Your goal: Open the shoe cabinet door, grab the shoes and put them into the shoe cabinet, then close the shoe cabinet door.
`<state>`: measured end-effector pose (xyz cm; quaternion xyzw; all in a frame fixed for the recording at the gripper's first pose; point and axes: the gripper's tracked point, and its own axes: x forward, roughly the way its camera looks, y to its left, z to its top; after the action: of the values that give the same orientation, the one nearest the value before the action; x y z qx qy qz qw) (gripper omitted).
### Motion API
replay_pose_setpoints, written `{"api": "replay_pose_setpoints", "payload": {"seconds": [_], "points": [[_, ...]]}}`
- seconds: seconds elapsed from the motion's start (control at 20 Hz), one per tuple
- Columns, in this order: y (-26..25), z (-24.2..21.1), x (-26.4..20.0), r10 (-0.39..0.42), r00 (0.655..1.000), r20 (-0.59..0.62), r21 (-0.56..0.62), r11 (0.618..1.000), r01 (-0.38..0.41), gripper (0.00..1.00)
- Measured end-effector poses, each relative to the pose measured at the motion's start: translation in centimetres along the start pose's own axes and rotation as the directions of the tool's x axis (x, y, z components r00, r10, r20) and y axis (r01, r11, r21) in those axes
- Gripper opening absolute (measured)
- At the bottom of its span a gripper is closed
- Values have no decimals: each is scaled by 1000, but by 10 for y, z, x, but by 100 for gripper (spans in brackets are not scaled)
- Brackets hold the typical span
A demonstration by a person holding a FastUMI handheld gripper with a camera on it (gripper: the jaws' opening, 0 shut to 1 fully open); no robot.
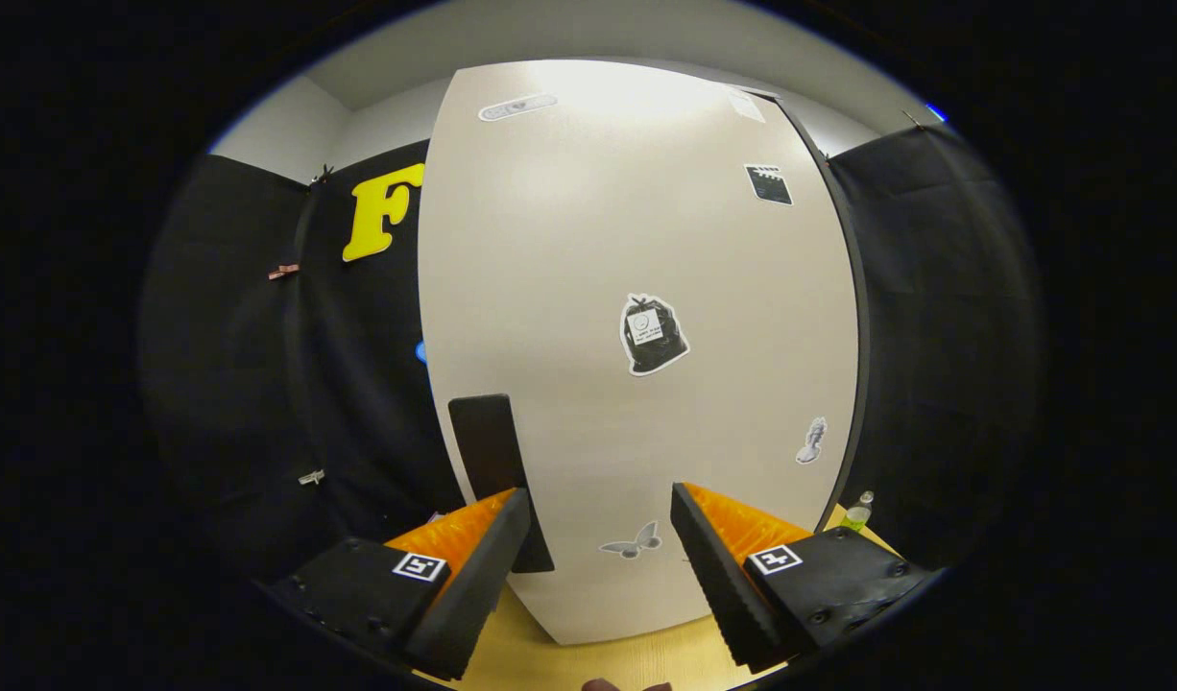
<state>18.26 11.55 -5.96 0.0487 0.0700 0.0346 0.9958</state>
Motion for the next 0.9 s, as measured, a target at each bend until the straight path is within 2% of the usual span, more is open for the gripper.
{"api": "replay_pose_setpoints", "payload": {"seconds": [0.4,0.9], "points": [[-5,4,4,-25,1000,11,-29,999,25,98],[-25,7,-39,-6,1000,8,-58,998,7,98]]}}
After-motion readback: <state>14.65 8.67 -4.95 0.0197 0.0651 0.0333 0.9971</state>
